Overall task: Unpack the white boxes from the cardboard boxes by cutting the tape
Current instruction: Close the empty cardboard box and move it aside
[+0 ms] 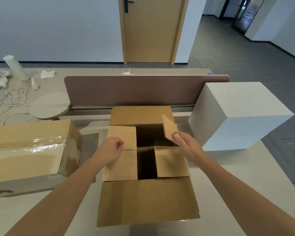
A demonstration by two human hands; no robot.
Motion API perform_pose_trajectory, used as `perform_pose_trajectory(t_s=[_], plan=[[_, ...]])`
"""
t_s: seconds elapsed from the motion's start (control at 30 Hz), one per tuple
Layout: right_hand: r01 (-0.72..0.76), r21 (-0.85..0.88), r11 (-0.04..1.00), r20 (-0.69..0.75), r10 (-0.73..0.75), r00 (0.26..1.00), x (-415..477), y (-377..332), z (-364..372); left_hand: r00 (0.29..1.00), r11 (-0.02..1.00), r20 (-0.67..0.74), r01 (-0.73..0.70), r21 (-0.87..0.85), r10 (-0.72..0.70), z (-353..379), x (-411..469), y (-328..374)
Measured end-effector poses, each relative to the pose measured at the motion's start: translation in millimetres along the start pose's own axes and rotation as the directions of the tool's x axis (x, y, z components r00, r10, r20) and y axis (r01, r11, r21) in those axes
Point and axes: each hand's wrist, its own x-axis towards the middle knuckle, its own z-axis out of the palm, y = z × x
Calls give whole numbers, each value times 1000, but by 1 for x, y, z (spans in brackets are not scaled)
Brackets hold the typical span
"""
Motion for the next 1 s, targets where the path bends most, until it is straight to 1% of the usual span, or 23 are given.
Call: perform_pose_trajectory(t_s=[0.1, 0.17, 0.27, 0.37, 0.4, 0.43, 0.5, 0.53, 0.6, 0.73, 0.8, 0.9, 0.97, 1.0], plan=[[155, -254, 955, 172, -113, 979, -2, 17, -5, 998, 998, -14, -57, 21, 58, -4, -9, -13], [167, -347, 923, 220, -93, 971, -3, 28, -8, 994, 993, -11, -108, 51, 109, -8, -16, -23], [143, -398, 906, 232, -51, 971, -2, 39, -8, 980, 977, -8, -197, 84, 198, -11, -28, -39], [125, -359, 925, 228, -43, 973, 0, 40, -4, 970, 963, 38, -243, 118, 240, -13, -40, -57], [125, -348, 929, 221, -49, 974, 0, 40, -3, 970, 966, 64, -242, 93, 236, -13, -42, -63], [131, -338, 932, 217, -58, 974, 0, 41, -3, 970, 973, 98, -226, 35, 222, -14, -45, -67], [133, -329, 935, 216, -62, 974, 0, 41, -3, 964, 983, 207, -149, -105, 168, -16, -49, -74], [124, -323, 938, 220, -53, 974, 0, 40, -3, 951, 984, 273, -113, -139, 148, -17, -51, -76], [97, -304, 948, 225, -27, 974, -1, 38, -5, 908, 987, 397, -91, -131, 136, -19, -54, -78], [31, -256, 966, 215, 26, 976, -2, 32, -6, 826, 987, 542, -117, -107, 157, -20, -57, -87], [-7, -228, 974, 206, 56, 977, -3, 27, -5, 807, 982, 561, -135, -131, 185, -18, -58, -91], [-55, -226, 973, 213, 104, 971, 0, 24, -6, 824, 966, 525, -96, -240, 212, -15, -57, -97], [-138, -201, 970, 225, 183, 957, 4, 22, -10, 835, 926, 507, -10, -377, 215, -13, -59, -102], [-208, -131, 969, 238, 235, 942, 6, 19, -13, 836, 871, 499, 53, -488, 228, -11, -59, -105]])
